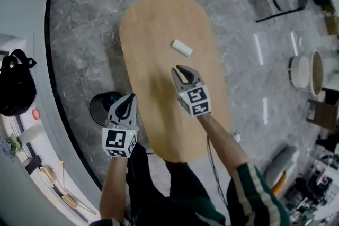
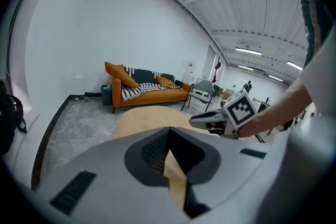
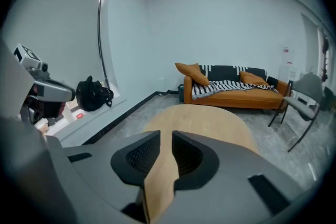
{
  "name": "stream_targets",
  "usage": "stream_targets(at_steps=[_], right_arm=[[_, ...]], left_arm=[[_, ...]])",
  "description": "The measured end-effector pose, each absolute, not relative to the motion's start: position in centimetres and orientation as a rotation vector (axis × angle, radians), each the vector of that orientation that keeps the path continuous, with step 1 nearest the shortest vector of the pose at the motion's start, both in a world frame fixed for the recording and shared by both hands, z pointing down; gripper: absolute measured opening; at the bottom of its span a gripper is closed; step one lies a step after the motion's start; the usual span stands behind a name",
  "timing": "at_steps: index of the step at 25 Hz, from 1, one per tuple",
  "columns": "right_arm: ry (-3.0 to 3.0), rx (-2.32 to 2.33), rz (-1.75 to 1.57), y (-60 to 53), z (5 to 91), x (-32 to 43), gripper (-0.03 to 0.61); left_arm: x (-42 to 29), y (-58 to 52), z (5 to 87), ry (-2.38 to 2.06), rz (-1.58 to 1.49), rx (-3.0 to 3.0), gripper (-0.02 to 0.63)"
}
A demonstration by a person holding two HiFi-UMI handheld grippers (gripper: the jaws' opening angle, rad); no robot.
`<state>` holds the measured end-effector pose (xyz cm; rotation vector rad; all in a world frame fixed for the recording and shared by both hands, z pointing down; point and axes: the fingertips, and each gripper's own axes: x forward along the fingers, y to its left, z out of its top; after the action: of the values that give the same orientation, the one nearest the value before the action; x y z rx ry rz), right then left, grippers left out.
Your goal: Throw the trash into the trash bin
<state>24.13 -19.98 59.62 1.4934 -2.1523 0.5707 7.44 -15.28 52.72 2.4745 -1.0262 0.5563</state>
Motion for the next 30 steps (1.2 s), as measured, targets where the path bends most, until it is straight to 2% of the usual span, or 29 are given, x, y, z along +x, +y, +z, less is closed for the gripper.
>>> stream_targets(at_steps=[4, 12, 23, 27, 30], right_arm=[[-2.083, 1.48, 0.518, -21.9, 61.8, 27.6, 0.16], [-1.881, 1.294, 0.452, -25.4, 68.9, 32.0, 0.218], [-1.608, 1.151, 0.48, -25.7, 77.2, 35.0, 0.224], [-1.59, 1.148, 0.467, -25.5, 77.1, 34.9, 0.153], [-1.649, 1.18, 0.436, -25.3, 75.8, 33.7, 0.133]], left_arm=[[9.2, -15.2, 53.9, -1.017, 0.583, 2.455, 0.002], [9.0, -14.6, 56.1, -1.017, 0.66, 2.41, 0.002], [6.1, -13.4, 58.3, -1.046, 0.724, 2.356, 0.002], [5.5, -13.2, 58.7, -1.045, 0.722, 2.348, 0.002], [4.9, -12.9, 58.7, -1.052, 0.705, 2.341, 0.002]])
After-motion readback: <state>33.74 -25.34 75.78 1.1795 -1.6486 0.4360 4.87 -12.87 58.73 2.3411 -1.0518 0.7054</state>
